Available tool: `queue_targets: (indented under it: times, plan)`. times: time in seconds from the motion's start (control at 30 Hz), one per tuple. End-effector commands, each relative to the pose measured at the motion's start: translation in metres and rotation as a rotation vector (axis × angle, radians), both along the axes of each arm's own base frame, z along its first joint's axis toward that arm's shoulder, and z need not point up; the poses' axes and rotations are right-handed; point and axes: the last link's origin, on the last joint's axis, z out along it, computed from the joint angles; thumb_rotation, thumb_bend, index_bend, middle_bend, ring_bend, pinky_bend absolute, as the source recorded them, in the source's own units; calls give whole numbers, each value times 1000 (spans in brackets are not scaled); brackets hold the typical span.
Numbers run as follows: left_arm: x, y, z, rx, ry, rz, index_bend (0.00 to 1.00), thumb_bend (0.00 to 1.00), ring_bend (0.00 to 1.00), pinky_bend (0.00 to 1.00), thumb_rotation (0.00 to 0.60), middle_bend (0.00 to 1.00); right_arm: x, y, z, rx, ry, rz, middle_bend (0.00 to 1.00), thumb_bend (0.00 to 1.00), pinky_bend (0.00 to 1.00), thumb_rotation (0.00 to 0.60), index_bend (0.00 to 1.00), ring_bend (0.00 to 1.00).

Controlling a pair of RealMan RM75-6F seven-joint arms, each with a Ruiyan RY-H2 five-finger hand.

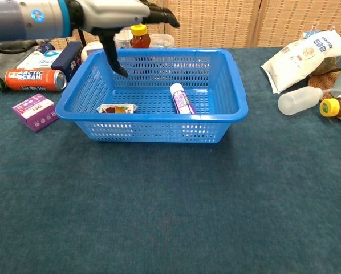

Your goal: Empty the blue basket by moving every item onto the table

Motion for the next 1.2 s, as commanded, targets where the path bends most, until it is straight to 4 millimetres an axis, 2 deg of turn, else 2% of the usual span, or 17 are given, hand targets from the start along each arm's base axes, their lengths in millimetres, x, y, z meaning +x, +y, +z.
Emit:
queue_targets:
  times: [0.03,0.17,0.6,0.77,0.97,1.2]
  plan:
    - [19,-1,-34,-43,61,-26,0,98,0,0,600,0,0,-1,0,-1,-3,0,0,0,66,600,0,0]
    - [26,1,-53,-56,105,-38,0,100,0,0,600,0,-3,-2,2,-3,-9,-14,0,0,66,600,0,0]
    - [36,10,-81,-65,163,-39,3,103,0,0,600,0,-6,-4,2,0,-11,-22,0,0,66,600,0,0]
    - [38,12,-90,-67,174,-35,77,116,23,0,600,0,-6,-4,1,4,-11,-21,0,0,66,600,0,0]
    - [36,13,-102,-77,191,-19,116,148,51,0,600,4,-6,-4,0,8,-13,-19,0,0,66,600,0,0]
    - [33,11,-117,-94,189,17,190,188,113,0,600,68,-6,-4,0,11,-16,-20,0,0,66,600,0,0]
